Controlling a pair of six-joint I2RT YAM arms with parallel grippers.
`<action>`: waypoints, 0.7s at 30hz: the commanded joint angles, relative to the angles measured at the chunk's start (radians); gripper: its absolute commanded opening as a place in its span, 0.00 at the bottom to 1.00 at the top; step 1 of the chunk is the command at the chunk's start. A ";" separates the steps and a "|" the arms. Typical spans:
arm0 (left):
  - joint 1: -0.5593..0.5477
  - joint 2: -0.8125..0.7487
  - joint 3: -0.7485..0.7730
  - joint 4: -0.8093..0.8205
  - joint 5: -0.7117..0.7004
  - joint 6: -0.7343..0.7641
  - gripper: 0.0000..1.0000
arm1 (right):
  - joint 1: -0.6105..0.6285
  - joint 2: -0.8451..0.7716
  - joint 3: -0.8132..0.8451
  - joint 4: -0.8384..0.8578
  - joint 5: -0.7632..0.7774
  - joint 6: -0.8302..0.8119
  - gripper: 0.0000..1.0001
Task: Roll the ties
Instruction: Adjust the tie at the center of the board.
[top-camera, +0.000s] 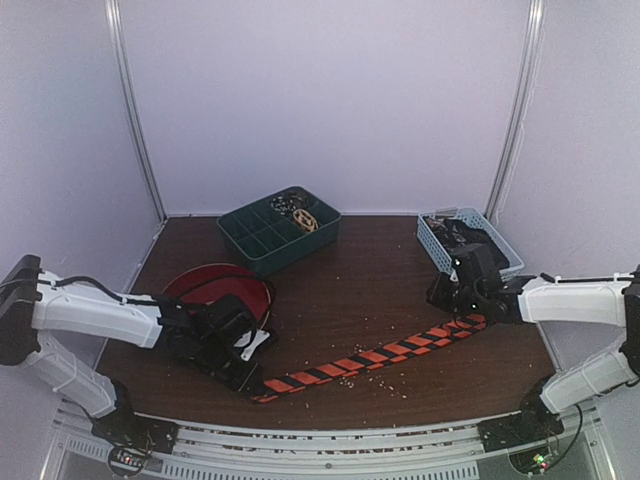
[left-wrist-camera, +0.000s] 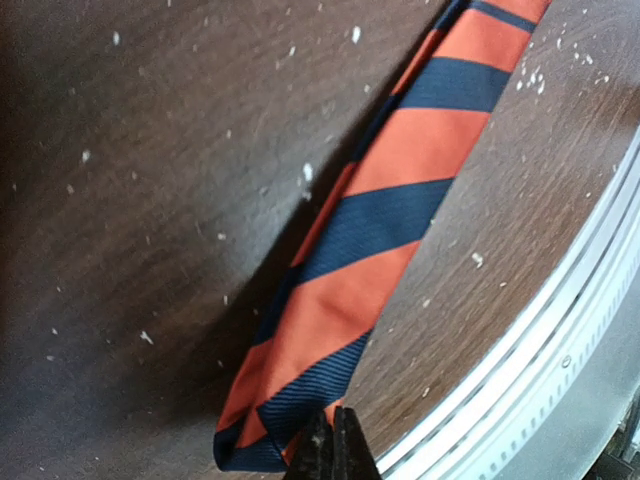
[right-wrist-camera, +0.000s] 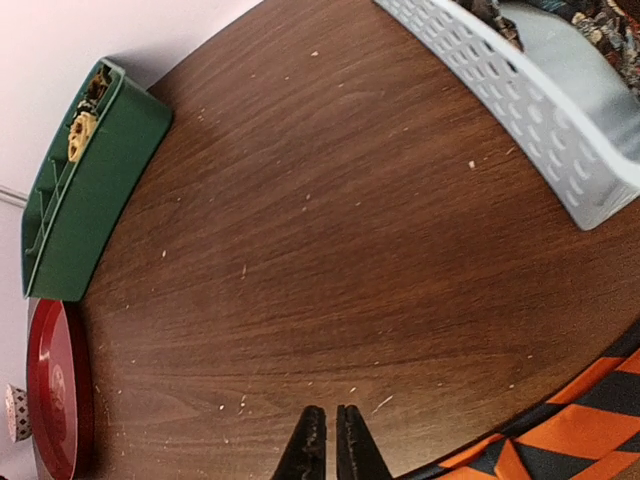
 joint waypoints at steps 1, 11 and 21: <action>-0.010 0.007 -0.044 0.034 0.005 -0.034 0.03 | 0.051 0.033 -0.031 0.051 0.058 0.013 0.07; -0.010 0.059 -0.023 -0.062 -0.119 -0.020 0.02 | -0.062 0.228 0.077 0.021 0.254 -0.164 0.08; -0.009 -0.045 0.055 -0.123 -0.159 -0.057 0.21 | -0.109 0.170 0.089 -0.010 0.191 -0.203 0.07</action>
